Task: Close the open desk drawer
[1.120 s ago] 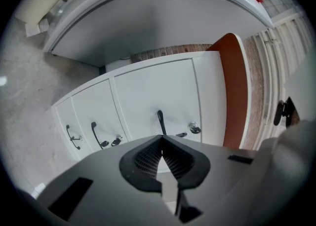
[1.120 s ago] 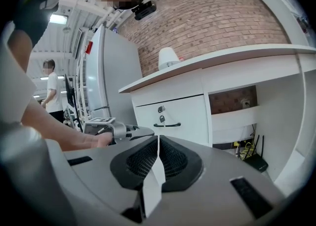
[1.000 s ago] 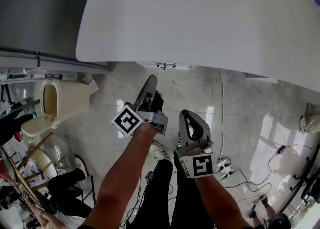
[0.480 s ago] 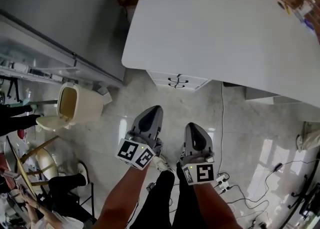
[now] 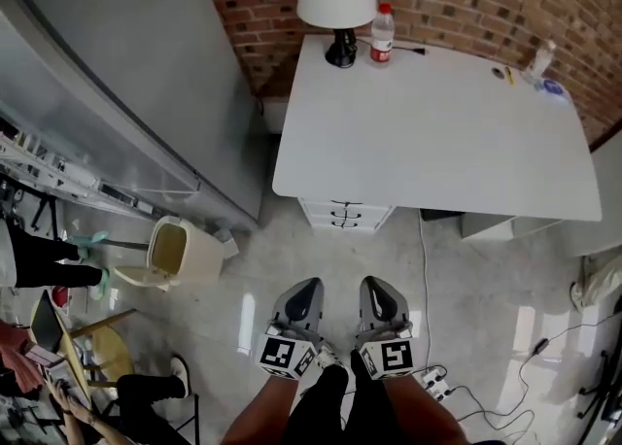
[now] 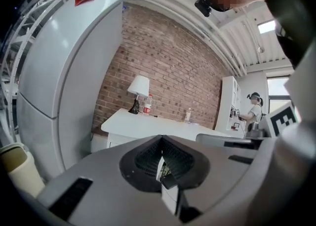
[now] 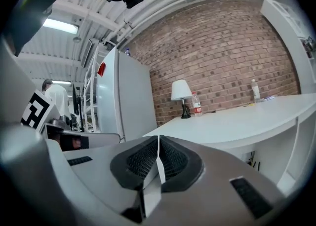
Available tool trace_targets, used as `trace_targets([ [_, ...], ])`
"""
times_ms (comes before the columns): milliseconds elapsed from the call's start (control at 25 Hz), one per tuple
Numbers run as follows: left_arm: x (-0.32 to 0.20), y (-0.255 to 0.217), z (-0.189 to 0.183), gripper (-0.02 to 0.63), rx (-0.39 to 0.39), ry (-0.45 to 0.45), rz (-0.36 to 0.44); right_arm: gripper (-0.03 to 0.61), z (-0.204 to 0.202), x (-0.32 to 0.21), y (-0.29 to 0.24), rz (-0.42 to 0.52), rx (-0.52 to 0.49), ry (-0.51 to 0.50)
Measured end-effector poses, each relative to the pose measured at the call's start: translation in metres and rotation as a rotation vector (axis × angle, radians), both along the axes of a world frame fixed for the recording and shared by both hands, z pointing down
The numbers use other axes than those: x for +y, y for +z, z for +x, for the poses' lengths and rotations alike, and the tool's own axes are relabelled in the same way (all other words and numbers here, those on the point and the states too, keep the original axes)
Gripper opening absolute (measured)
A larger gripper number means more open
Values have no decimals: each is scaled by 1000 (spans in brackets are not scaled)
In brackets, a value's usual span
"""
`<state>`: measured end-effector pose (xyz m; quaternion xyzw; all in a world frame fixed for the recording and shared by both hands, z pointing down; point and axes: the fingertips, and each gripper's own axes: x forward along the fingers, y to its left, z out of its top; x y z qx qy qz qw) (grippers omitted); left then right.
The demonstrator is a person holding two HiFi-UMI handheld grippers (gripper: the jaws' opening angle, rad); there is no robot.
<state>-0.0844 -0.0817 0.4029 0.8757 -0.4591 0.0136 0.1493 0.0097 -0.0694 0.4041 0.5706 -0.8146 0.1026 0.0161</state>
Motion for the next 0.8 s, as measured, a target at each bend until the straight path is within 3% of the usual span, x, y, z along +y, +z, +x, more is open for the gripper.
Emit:
trace_targets([
  [320,11,-76,-23,8,-89,-28,88,29,-4,21,-68,19,1,38],
  [800,9,-155,-31,8,-202,-31,234,28,-17,18,-155,131,101,-64],
])
